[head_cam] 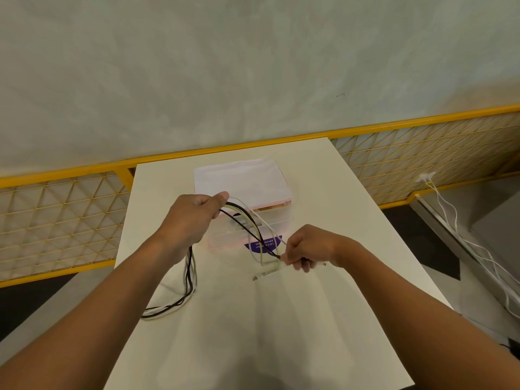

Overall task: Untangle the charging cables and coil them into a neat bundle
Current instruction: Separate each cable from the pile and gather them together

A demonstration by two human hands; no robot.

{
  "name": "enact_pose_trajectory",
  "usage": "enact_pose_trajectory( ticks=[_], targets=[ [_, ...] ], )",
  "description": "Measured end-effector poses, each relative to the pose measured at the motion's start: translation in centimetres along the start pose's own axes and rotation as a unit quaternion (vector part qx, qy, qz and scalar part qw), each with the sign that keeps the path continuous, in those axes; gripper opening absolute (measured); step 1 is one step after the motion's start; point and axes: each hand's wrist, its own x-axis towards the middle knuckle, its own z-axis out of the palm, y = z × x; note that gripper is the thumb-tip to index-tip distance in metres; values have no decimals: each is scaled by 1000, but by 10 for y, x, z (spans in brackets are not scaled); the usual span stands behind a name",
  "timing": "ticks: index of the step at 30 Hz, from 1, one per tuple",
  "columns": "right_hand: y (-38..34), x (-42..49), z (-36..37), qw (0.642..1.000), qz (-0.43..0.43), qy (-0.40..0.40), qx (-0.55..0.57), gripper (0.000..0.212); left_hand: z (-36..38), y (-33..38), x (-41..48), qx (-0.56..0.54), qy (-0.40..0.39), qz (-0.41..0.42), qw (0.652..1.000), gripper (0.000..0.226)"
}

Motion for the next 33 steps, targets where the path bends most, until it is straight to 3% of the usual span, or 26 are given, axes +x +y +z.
enact_pose_trajectory(
  ticks=[3,9,15,18,25,30,33],
  targets=[
    [-3,-6,1,999,-11,-29,-17,17,-4,-1,1,5,-14,5,1000,52],
    [-18,-1,3,997,-61,17,47,33,-3,3,-3,23,-45,14,999,50],
    [-39,-1,10,987,-140,64,52,14,-3,5,-4,29,-47,25,998,50],
    [-43,4,12,980,-159,116,26,12,-2,5,-4,33,-39,25,998,50],
    [-53,0,12,957,-202,191,79,8,0,6,-4,35,-19,26,999,49],
    [-61,0,20,932,-247,266,13,3,8,9,-5,54,-14,32,998,50],
    [-63,3,26,919,-259,296,-39,13,11,12,-5,65,-15,36,997,50]
  ],
)
